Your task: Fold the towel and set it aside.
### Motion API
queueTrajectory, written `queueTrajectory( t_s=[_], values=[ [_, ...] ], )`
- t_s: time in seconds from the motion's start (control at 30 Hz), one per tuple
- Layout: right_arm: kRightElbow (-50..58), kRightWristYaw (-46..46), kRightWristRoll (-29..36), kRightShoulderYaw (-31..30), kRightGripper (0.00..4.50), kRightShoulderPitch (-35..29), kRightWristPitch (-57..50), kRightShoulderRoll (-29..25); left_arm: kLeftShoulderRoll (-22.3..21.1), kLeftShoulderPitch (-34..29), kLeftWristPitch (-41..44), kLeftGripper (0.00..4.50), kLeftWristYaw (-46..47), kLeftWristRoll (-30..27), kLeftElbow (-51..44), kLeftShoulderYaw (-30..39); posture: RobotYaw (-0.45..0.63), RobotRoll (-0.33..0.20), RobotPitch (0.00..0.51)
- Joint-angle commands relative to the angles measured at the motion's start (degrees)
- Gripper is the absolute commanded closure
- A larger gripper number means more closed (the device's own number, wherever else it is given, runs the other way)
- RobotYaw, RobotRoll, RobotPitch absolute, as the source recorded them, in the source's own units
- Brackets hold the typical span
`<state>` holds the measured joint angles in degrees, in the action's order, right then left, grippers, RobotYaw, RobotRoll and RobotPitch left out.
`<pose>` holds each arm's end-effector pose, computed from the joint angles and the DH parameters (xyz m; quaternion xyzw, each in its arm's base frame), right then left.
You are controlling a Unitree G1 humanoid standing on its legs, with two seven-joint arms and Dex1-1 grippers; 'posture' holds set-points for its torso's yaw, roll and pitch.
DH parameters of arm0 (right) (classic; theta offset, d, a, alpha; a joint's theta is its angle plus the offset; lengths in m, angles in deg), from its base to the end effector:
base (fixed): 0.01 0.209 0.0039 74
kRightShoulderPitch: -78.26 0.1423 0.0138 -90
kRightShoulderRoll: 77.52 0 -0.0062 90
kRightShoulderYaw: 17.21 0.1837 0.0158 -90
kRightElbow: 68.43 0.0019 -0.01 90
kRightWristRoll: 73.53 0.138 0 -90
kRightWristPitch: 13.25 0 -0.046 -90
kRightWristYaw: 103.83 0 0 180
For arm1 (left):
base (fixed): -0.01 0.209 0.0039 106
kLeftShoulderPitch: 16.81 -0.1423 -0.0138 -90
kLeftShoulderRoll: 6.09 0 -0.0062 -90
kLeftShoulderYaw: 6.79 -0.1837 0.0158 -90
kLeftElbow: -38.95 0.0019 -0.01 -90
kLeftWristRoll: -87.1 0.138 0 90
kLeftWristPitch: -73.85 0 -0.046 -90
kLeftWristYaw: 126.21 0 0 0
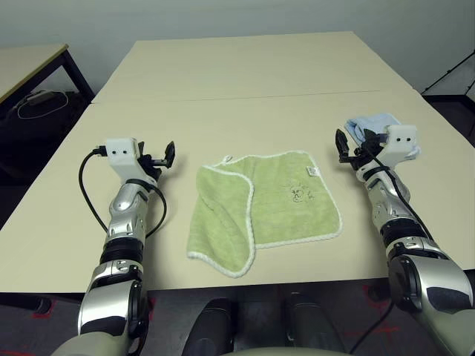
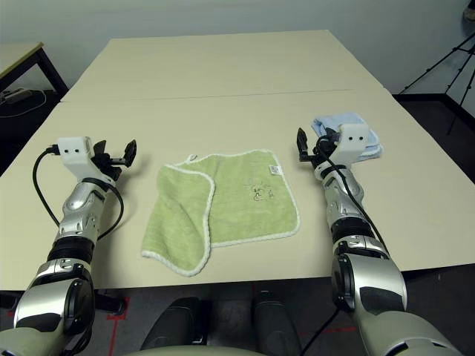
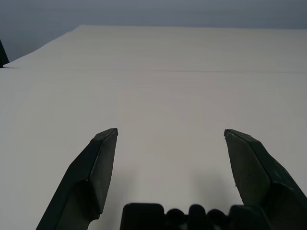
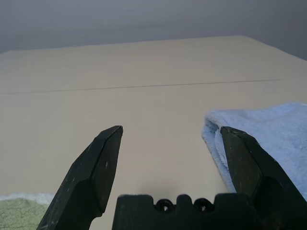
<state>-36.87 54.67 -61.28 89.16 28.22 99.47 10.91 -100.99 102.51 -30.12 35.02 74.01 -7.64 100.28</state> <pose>0.3106 -0.2419 0.0761 0.0249 -0.0744 0.0376 0.9962 0.2821 0.2710 0.0714 -0.0008 -0.0458 0.0081 0.9989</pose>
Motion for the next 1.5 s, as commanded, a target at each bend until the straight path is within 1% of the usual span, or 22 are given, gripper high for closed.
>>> queueTrajectory(
  t_s=[0.03, 0.13, 0.53, 0.73, 0.87, 1.03, 1.17, 1.3, 1.5],
  values=[
    [-0.5, -1.2, -0.1, -0.3, 0.04, 0.2, -0.7, -0.5, -1.7, -0.8, 0.9, 0.0, -1.3, -0.7, -0.5, 0.8, 0.0, 0.0, 0.071],
    [-0.2, -2.3, 0.1, -0.3, 0.04, 0.2, -1.1, -0.5, -2.9, -0.9, 1.4, 0.0, -2.4, -1.2, -0.7, 1.1, 0.0, 0.0, 0.072],
    [-0.5, -3.6, 0.0, -0.1, 0.04, 0.4, -1.6, -1.0, -3.3, -0.1, 3.3, 0.0, -4.7, -2.2, -2.1, 0.9, 0.0, 0.0, 0.073],
    [0.1, -8.0, 0.6, -0.4, 0.04, 0.0, -2.9, -1.7, -4.4, -0.2, 5.7, 0.0, -8.1, -3.5, -3.0, 1.0, 0.0, 0.0, 0.079],
    [-0.4, -7.9, 0.2, -0.2, 0.04, 0.5, -2.9, -2.5, -5.8, -1.3, 8.4, 0.0, -15.8, -5.0, -5.6, -0.3, 0.01, 0.0, 0.082],
    [-0.1, -7.9, 0.1, -0.4, 0.04, 0.4, -2.9, -2.4, -9.8, -3.4, 8.9, 0.0, -30.3, -4.9, -8.0, -4.3, 0.01, 0.0, 0.087],
    [0.7, -9.4, -0.3, -1.2, 0.04, -0.2, -3.3, -2.5, -11.9, -3.8, 10.6, 0.0, -39.4, -5.7, -9.6, -6.8, 0.01, 0.0, 0.101],
    [0.8, -13.3, -1.6, -3.1, 0.04, -0.1, -3.6, -4.1, -12.6, -4.0, 11.7, 0.0, -44.2, -4.9, -11.6, -9.1, 0.02, 0.0, 0.121],
    [0.9, -23.4, -2.7, -6.8, 0.04, 1.9, -7.1, -7.3, -12.5, -5.9, 13.0, 0.0, -45.5, -4.5, -15.2, -10.6, 0.04, 0.0, 0.132]
  ],
)
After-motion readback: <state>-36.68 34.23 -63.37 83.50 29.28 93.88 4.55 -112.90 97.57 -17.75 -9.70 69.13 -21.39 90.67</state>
